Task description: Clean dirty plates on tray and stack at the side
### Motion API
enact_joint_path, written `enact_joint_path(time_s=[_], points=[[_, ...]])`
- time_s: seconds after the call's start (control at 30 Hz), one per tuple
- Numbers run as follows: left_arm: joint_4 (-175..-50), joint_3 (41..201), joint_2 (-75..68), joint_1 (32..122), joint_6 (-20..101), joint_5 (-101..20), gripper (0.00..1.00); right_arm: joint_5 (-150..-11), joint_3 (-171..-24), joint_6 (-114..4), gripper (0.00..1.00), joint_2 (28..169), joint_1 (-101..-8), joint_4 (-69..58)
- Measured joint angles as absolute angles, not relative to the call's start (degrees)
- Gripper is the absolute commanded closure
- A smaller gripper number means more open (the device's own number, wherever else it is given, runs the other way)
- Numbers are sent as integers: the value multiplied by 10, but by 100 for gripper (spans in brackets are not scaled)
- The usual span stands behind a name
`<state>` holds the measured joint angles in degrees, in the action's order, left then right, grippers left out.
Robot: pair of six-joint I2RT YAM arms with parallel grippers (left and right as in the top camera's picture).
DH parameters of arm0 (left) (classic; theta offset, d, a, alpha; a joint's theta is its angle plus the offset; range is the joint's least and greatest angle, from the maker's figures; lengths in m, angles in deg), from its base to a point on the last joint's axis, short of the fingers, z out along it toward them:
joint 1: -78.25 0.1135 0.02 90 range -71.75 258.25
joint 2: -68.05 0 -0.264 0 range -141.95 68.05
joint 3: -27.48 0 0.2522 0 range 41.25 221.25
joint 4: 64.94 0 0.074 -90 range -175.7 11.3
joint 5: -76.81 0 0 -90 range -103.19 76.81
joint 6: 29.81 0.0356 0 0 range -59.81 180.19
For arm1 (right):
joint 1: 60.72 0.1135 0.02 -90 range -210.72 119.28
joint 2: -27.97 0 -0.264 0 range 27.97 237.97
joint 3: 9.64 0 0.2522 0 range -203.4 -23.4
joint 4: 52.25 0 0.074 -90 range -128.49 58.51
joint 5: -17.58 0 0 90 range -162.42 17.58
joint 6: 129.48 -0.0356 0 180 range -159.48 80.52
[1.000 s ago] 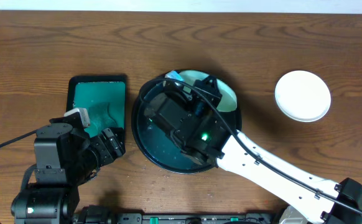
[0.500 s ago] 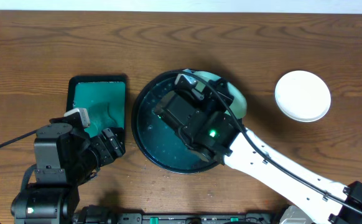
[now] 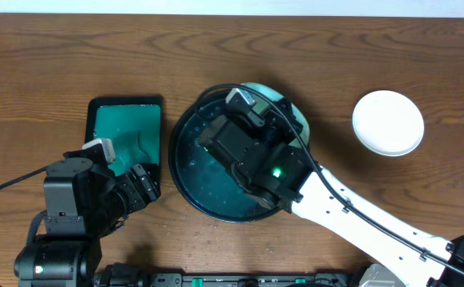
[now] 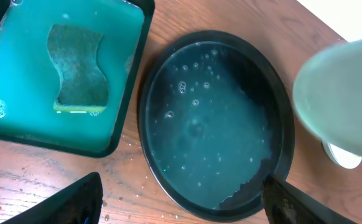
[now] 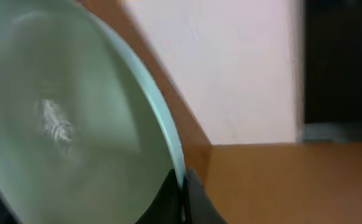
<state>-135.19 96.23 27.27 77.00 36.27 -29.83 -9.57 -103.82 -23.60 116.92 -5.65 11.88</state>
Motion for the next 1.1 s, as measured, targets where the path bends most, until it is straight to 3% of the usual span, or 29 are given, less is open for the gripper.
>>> enact_joint_path(time_s=[0.2, 0.4, 0.6, 0.8, 0.93, 1.0, 1.1], points=[[-1352, 962, 273, 770, 363, -298, 18, -351, -1037, -209, 99, 1169, -31, 156], [-1352, 962, 273, 770, 363, -298, 18, -175, -1038, -286, 99, 1169, -40, 136], [-1352, 962, 273, 770, 363, -298, 18, -367, -1038, -236, 99, 1169, -46, 176], [-1352, 962, 273, 770, 363, -299, 18, -140, -1038, -325, 99, 1169, -72, 168], [-1352, 962, 273, 770, 363, -298, 18, -292, -1039, -248, 99, 1167, -86, 199], [-1352, 962, 273, 770, 363, -298, 18, -353, -1037, -266, 99, 1168, -83, 158], [-1352, 962, 273, 770, 363, -298, 18, -229, -1038, -375, 99, 1168, -81, 159]])
